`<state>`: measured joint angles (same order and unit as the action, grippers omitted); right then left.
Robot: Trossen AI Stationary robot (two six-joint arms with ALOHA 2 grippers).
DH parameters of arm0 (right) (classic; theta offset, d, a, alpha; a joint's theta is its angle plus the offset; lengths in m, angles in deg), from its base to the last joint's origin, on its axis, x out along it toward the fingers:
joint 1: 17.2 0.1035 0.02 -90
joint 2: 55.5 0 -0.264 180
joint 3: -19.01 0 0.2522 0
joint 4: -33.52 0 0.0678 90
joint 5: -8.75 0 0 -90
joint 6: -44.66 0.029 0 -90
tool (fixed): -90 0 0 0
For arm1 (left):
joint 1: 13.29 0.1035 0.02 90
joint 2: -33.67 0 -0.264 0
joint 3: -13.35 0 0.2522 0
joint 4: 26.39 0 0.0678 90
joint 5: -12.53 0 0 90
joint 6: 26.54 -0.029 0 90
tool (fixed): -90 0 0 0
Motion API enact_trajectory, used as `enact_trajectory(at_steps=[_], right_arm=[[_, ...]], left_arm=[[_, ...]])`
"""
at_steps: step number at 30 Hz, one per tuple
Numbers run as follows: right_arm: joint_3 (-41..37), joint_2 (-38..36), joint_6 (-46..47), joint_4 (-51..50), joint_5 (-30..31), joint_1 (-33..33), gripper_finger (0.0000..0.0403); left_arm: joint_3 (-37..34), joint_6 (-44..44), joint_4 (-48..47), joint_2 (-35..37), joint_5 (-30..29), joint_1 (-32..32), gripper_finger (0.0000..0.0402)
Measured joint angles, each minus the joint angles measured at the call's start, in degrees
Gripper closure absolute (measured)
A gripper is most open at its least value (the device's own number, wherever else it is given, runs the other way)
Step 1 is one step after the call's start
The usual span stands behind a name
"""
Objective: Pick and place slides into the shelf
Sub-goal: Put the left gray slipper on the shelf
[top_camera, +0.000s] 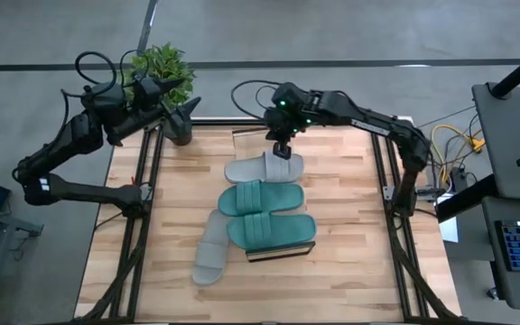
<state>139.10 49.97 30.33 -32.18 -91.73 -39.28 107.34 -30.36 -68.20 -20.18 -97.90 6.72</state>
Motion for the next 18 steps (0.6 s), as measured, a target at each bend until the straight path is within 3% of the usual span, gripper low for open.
enact_trajectory(at_steps=[11, 18], right_arm=[[8.64, 9.04, -6.42, -10.04, -1.29, -0.07, 0.0394], [9.73, 8.63, -7.3, -14.23, -4.74, -0.07, 0.0394]], left_arm=[[-0.04, -0.06, -0.02, 0.34, -0.01, -0.02, 0.008], [-0.07, -0.12, -0.07, 0.33, -0.02, 0.0, 0.008]])
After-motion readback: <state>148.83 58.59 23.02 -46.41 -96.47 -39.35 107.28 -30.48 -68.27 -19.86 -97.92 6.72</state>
